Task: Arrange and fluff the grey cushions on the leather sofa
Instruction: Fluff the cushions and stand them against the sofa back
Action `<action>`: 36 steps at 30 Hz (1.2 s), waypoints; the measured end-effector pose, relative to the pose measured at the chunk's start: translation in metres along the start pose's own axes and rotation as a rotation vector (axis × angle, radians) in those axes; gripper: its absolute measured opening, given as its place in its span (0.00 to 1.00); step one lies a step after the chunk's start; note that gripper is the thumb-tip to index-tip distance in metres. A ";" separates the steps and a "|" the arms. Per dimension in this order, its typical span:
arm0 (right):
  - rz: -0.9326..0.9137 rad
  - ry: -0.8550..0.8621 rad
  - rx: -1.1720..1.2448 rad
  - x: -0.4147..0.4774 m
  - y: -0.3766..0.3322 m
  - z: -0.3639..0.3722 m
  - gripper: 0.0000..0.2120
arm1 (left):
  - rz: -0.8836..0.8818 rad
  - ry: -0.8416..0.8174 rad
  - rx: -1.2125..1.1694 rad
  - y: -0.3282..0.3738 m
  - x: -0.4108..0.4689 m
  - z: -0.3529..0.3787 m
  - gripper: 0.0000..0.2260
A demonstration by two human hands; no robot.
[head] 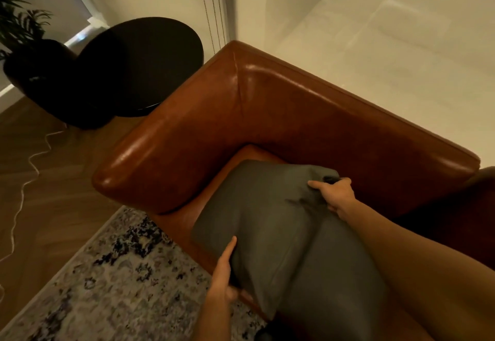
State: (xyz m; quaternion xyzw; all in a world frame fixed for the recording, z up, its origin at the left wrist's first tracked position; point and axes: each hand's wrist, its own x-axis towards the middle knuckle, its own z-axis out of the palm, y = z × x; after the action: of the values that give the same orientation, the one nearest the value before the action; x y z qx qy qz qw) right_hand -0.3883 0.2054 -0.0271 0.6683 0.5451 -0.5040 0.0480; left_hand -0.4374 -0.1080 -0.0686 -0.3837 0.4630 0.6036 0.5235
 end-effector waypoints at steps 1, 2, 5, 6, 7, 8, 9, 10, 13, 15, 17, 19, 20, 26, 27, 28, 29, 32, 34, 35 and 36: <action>-0.031 0.015 -0.021 -0.005 0.000 -0.005 0.47 | 0.025 -0.002 0.005 0.003 -0.002 -0.001 0.28; -0.054 0.036 -0.031 -0.008 0.001 -0.010 0.43 | 0.053 -0.004 0.022 0.006 -0.005 0.000 0.29; -0.059 0.060 -0.030 -0.023 0.008 -0.033 0.38 | 0.133 0.052 0.075 0.012 -0.026 0.007 0.33; -0.043 0.049 -0.005 -0.029 0.012 -0.044 0.36 | 0.157 0.066 0.108 0.011 -0.035 0.010 0.34; -0.014 0.019 0.030 -0.036 0.017 -0.059 0.34 | 0.181 0.061 0.141 0.008 -0.046 0.015 0.33; 0.014 -0.023 0.061 -0.044 0.022 -0.073 0.30 | 0.209 0.059 0.172 0.005 -0.056 0.019 0.30; 0.037 -0.057 0.075 -0.052 0.027 -0.088 0.27 | 0.235 0.063 0.194 0.002 -0.068 0.022 0.26; 0.051 -0.077 0.072 -0.069 0.036 -0.119 0.24 | 0.261 0.043 0.228 -0.007 -0.087 0.033 0.24; 0.022 -0.149 -0.045 -0.095 0.050 -0.169 0.30 | 0.365 0.037 0.241 -0.014 -0.121 0.047 0.24; -0.037 -0.232 -0.050 -0.103 0.045 -0.181 0.37 | 0.442 0.027 0.286 -0.003 -0.132 0.050 0.24; -0.113 -0.321 0.079 -0.131 0.045 -0.221 0.29 | 0.536 -0.021 0.396 -0.012 -0.159 0.067 0.20; -0.194 -0.335 0.151 -0.152 0.044 -0.254 0.31 | 0.632 -0.103 0.512 -0.022 -0.191 0.089 0.20; -0.241 -0.320 0.161 -0.161 0.044 -0.271 0.35 | 0.676 -0.162 0.573 -0.029 -0.206 0.102 0.24; -0.311 -0.213 0.499 -0.176 0.077 -0.366 0.47 | 0.880 -0.434 0.965 -0.087 -0.262 0.185 0.32; -0.284 -0.178 0.582 -0.175 0.092 -0.386 0.50 | 0.898 -0.473 1.025 -0.100 -0.267 0.200 0.33; -0.244 -0.152 0.675 -0.172 0.108 -0.403 0.53 | 0.901 -0.502 1.076 -0.110 -0.270 0.212 0.33; -0.205 -0.134 0.775 -0.169 0.127 -0.422 0.56 | 0.901 -0.526 1.118 -0.123 -0.272 0.225 0.33; -0.131 -0.112 0.968 -0.165 0.180 -0.473 0.55 | 0.872 -0.566 1.310 -0.151 -0.274 0.260 0.38; -0.146 -0.084 1.002 -0.166 0.205 -0.496 0.44 | 0.842 -0.570 1.502 -0.163 -0.271 0.282 0.44; -0.143 -0.064 1.018 -0.166 0.217 -0.506 0.37 | 0.839 -0.552 1.605 -0.170 -0.269 0.294 0.47; -0.137 -0.057 1.042 -0.165 0.228 -0.514 0.32 | 0.834 -0.540 1.690 -0.178 -0.265 0.306 0.49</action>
State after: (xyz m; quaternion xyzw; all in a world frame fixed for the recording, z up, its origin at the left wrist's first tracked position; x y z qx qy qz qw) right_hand 0.1255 0.3172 0.2327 0.5524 0.2632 -0.7280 -0.3091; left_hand -0.2129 0.1169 0.2394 0.4628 0.7059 0.2773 0.4588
